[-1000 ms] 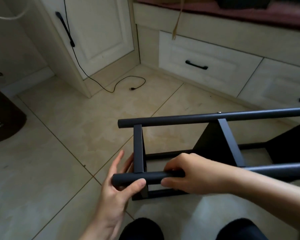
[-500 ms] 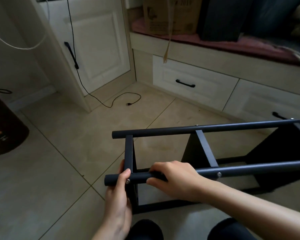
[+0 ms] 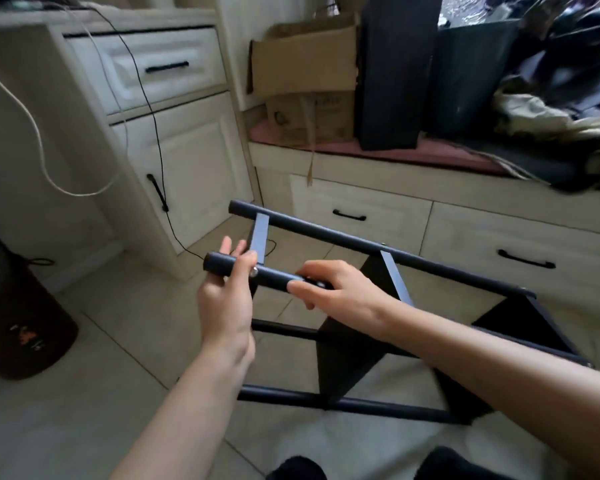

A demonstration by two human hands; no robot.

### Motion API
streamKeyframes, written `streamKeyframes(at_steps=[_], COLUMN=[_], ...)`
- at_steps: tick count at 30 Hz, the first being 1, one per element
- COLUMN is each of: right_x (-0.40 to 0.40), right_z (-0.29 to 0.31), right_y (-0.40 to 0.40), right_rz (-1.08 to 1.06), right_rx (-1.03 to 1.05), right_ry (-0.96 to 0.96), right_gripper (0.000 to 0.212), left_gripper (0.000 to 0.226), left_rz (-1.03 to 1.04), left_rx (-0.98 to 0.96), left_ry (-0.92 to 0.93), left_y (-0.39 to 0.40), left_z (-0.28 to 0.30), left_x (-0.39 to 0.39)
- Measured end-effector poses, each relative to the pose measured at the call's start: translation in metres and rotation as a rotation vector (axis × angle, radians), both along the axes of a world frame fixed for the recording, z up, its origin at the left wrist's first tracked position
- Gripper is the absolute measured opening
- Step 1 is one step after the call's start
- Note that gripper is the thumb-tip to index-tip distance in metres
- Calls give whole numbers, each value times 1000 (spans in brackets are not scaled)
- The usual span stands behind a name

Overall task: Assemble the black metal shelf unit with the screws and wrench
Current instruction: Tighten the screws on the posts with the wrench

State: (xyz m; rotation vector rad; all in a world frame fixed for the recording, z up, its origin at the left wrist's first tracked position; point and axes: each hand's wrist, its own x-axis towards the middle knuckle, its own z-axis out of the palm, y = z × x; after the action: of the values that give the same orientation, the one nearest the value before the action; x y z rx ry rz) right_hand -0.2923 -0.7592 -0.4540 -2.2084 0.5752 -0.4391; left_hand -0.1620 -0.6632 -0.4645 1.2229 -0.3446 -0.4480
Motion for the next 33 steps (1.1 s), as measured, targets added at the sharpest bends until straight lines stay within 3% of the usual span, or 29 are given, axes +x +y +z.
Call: streamKeyframes(at_steps=[5,10,15,19,23,29,33], right_x=[-14,-29,-48,-72,-104,-136,-150], right_z=[42,66,61,51,47,54,53], right_y=[2,4,11,21,29,29,11], right_rz=[-58,-101,-125,-113,-105,-148,-425], right_rx=[148,311,384,411,394,297,44], right_ry=[-277,-526,-666,-648,-539,-464,-551], right_gripper=[27,24,34,34,19,14,6], left_gripper=[44,6,11,9,19,9,10], left_rz=[-14,6,-20,-96,-171,-184,-214], left_rx=[-23,55,24,18,6,63,77], left_ry=[-224,-496,-711,-812,-859,-932,-928], left_y=[-18,-28,-32,-28,-15,1,8], left_z=[67,115,131,128,119,106,100], left_x=[-15,-42,-69,-91,-111,-126,-123])
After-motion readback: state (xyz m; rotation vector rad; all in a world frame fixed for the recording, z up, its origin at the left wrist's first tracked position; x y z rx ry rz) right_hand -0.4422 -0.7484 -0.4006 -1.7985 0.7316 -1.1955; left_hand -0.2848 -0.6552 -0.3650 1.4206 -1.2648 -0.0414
